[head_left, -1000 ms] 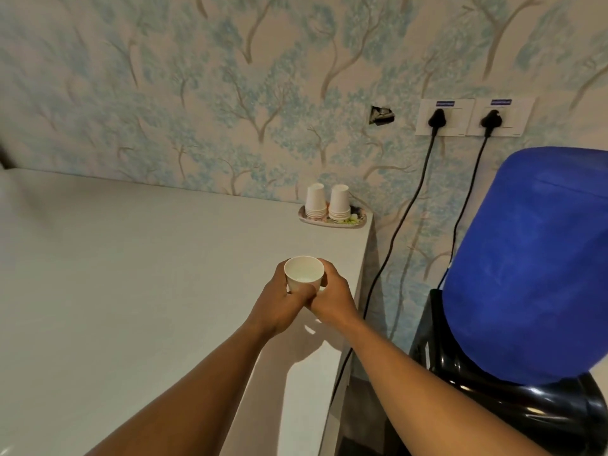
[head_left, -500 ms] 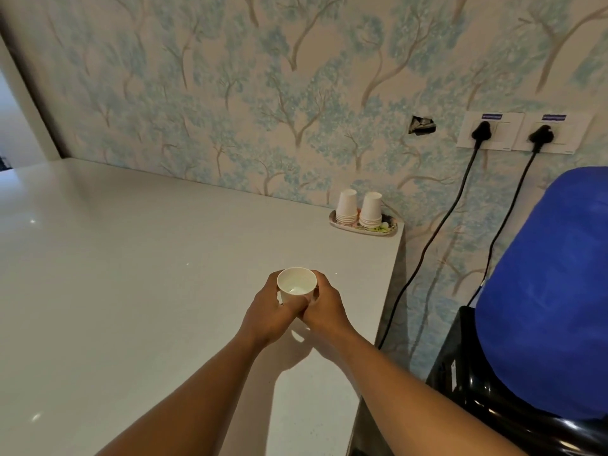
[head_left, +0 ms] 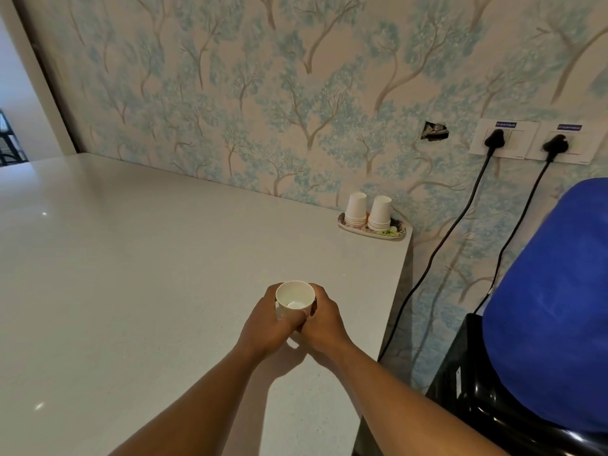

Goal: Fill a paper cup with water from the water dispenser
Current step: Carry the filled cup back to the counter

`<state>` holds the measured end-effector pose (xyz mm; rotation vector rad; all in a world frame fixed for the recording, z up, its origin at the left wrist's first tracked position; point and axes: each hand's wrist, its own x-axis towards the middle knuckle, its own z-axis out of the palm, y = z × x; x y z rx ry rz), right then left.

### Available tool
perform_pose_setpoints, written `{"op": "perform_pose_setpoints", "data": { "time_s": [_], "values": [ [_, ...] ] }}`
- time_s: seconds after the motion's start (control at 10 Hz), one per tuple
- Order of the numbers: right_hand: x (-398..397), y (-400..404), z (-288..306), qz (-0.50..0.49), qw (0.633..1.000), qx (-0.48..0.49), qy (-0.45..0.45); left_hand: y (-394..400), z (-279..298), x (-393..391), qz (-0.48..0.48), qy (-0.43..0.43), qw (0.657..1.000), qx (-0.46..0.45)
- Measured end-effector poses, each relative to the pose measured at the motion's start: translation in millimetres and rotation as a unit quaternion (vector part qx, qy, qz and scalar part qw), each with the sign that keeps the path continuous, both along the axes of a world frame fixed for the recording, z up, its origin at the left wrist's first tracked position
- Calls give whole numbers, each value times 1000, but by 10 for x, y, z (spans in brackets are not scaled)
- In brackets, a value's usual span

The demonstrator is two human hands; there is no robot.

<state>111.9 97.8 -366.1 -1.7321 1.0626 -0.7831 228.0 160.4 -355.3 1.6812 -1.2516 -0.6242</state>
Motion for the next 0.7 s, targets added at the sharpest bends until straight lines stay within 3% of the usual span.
{"op": "perform_pose_setpoints", "data": {
  "time_s": [0.5, 0.7],
  "values": [
    [-62, 88, 50, 27, 998, 2, 53, 127, 1, 80, -21, -6, 1000, 17],
    [-214, 46, 285, 57, 996, -5, 63, 156, 147, 137, 22, -103, 994, 20]
  ]
}}
